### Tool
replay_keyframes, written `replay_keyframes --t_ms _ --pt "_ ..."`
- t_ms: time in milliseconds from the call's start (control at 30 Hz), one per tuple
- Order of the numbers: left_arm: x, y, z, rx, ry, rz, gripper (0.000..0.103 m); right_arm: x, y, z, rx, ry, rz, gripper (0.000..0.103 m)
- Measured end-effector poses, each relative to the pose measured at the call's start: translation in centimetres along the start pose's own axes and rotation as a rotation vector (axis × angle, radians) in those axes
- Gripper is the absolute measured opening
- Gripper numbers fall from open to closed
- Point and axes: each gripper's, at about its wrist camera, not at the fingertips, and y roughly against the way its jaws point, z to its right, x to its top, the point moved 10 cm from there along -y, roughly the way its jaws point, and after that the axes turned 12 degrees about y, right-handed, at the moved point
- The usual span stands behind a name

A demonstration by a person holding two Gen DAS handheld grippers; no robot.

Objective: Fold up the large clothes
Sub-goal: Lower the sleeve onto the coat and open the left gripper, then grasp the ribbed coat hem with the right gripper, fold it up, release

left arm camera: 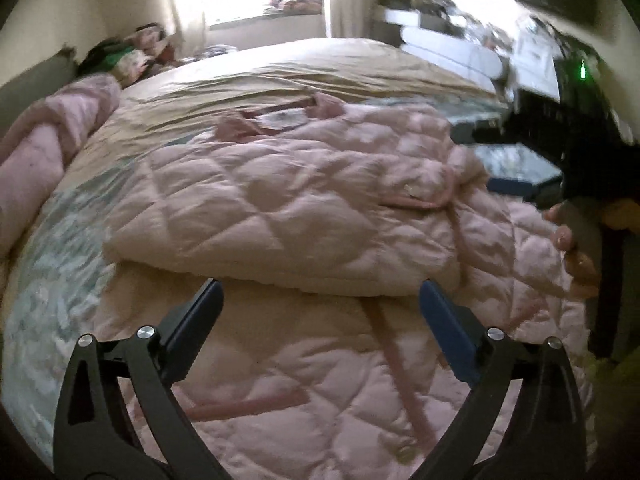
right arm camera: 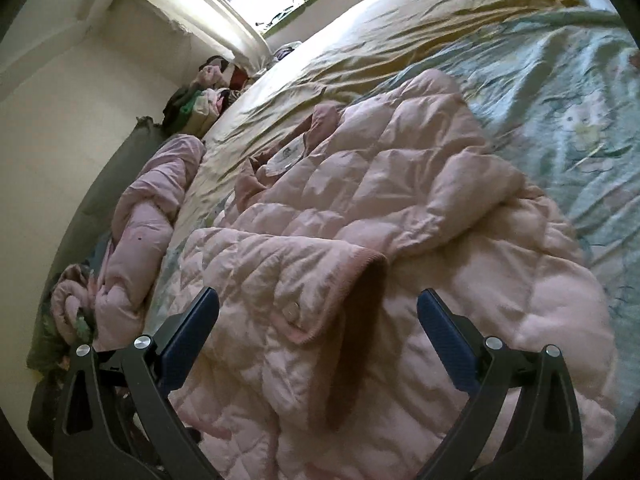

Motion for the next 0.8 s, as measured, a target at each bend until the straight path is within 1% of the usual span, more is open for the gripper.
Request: replay_keyframes --t_ms 33,100,133,200,333,400,433,467,500,533,567,600,733,800 --pt "0.3 0.4 -0.8 0.010 0.020 0.015 0.092 0.1 -0.3 0.0 0.004 -0.007 -0.005 0.091" --pt "0.9 0.8 -2.2 0.043 0.044 0.039 0.092 0.1 -1.1 0.1 0.002 -0.018 -0.022 0.079" --pt "1.2 1.1 -3.1 0.057 0.067 0.054 0.092 0.1 -1.6 0.3 -0.005 -0.025 -0.032 0.075" --pt "1.6 1.8 -4.3 0.063 0.101 0.075 0.092 0.1 -2.2 0.4 -0.011 -0.035 -0.036 0.064" --pt "2.1 2.7 -7.0 0.069 0.165 0.101 0.092 -0.1 -3.4 0.5 -0.032 -0.027 -0.047 0.054" --pt "2.1 2.9 -8.1 0.078 0.188 0.111 0.092 -0.5 -4.3 0.6 -0.046 -0.028 -0.069 0.043" --pt "2.2 3.1 -8.9 0.086 0.202 0.116 0.092 -0.8 -4.6 0.8 -0.051 -0.026 -0.075 0.040" --pt "2.1 3.1 -9.4 0.092 0.211 0.119 0.092 -0.9 -4.9 0.8 -0.054 -0.022 -0.077 0.032" --pt "2.1 3.2 -10.1 0.101 0.224 0.126 0.092 -0.9 -5.2 0.6 -0.049 -0.010 -0.072 0.023" --pt "2.2 3.3 -10.7 0.108 0.236 0.130 0.092 -0.9 -5.2 0.5 -0.043 0.004 -0.068 0.020" --pt "2.2 3.4 -11.2 0.110 0.246 0.133 0.092 -0.8 -5.3 0.1 -0.045 0.033 -0.063 0.014" --pt "2.2 3.5 -11.9 0.113 0.262 0.137 0.092 -0.6 -5.3 -0.4 -0.050 0.061 -0.057 0.009" --pt "2.3 3.8 -13.9 0.127 0.310 0.156 0.092 2.0 -3.8 -3.5 -0.053 0.213 0.008 0.007" --pt "2.3 3.8 -14.8 0.129 0.336 0.159 0.092 4.5 -2.5 -5.9 -0.051 0.317 0.054 0.006"
